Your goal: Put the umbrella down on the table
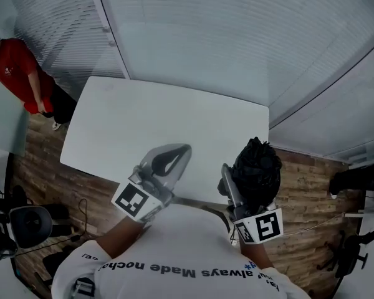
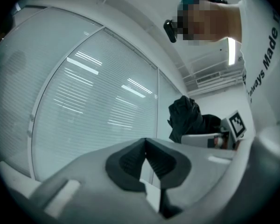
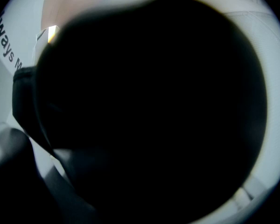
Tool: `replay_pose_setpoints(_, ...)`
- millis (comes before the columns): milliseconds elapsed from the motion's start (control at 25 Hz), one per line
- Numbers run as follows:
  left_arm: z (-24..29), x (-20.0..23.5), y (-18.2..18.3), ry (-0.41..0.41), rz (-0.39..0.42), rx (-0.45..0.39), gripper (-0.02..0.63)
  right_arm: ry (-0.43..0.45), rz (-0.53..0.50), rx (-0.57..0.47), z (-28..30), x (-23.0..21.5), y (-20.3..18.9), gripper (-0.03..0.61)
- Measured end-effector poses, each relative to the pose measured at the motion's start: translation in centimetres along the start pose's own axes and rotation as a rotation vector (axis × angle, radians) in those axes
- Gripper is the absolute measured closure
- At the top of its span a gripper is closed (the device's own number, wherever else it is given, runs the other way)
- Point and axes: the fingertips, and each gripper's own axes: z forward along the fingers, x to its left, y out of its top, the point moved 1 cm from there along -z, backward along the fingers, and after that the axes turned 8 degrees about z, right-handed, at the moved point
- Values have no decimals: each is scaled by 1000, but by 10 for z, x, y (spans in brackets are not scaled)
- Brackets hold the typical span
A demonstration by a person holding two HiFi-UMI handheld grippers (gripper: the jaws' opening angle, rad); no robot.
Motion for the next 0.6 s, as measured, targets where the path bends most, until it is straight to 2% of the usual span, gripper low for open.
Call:
replay_pose_setpoints(280, 18, 19, -8, -9, -6, 1, 611, -27, -2, -2, 15, -15, 2, 336)
replay_pose_setpoints(440, 27, 25, -5, -10, -6, -31, 611, -26, -10, 7, 23, -23, 5, 336)
replay_pose_setpoints(600, 39, 29, -15, -21, -13, -6, 611, -31, -10, 35, 31, -37, -4, 336)
